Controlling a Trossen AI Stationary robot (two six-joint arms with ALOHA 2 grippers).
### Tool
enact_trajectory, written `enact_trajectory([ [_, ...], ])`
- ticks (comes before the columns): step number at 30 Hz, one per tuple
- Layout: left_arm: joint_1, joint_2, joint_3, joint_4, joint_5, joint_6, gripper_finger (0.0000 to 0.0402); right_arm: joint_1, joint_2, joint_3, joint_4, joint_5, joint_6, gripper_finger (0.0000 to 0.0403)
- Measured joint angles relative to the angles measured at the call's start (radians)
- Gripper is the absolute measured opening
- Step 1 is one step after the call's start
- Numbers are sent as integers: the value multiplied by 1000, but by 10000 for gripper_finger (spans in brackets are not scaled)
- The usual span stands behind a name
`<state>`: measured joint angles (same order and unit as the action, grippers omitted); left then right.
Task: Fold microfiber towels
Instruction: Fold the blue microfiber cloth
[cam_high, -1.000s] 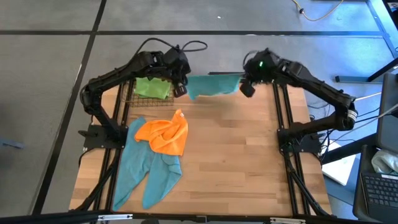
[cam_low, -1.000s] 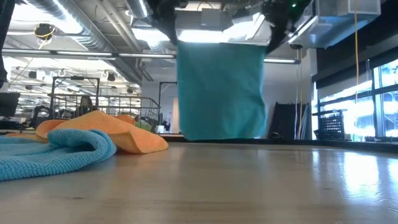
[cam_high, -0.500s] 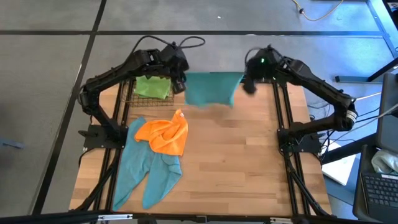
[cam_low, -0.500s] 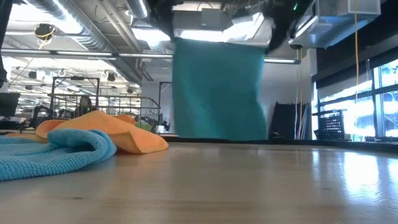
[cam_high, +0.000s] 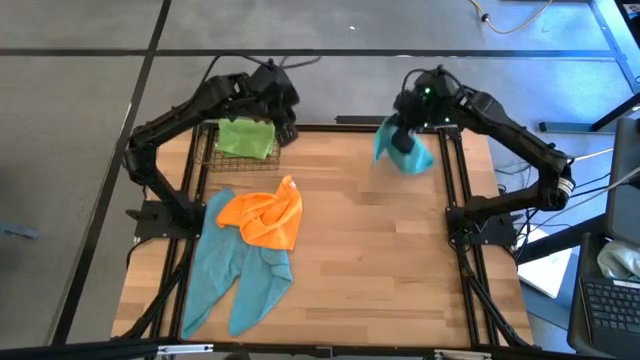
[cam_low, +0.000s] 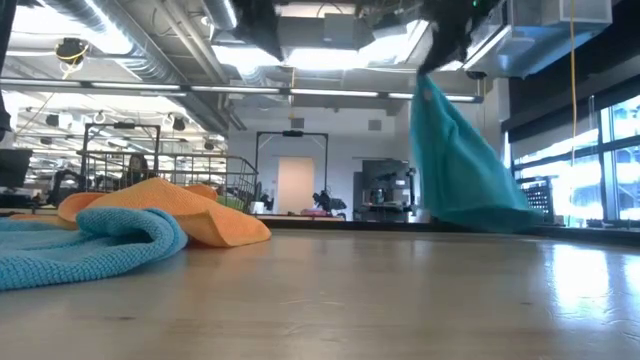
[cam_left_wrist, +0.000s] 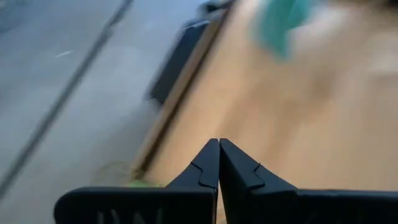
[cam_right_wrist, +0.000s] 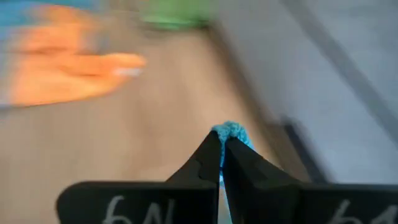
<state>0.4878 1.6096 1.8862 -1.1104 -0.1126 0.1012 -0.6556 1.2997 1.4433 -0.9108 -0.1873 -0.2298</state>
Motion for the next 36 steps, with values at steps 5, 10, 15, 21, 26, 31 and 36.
enact_trajectory([
  [5,-19,15,0,244,250,-46,0,30,0,0,36,-262,18,11],
  [10,-67,48,0,402,339,-109,28,64,-3,25,52,-275,95,12],
  [15,-129,70,1,517,328,-195,86,93,-4,86,56,-168,147,12],
  [21,-218,99,1,637,152,-277,141,125,-2,138,55,-56,205,12],
  [26,-297,146,1,716,14,-302,163,185,20,186,36,-30,212,12],
  [31,-334,169,0,726,-67,-305,166,238,49,270,-51,45,160,12],
  [36,-357,169,0,784,-180,-304,167,272,83,337,-118,88,143,12],
])
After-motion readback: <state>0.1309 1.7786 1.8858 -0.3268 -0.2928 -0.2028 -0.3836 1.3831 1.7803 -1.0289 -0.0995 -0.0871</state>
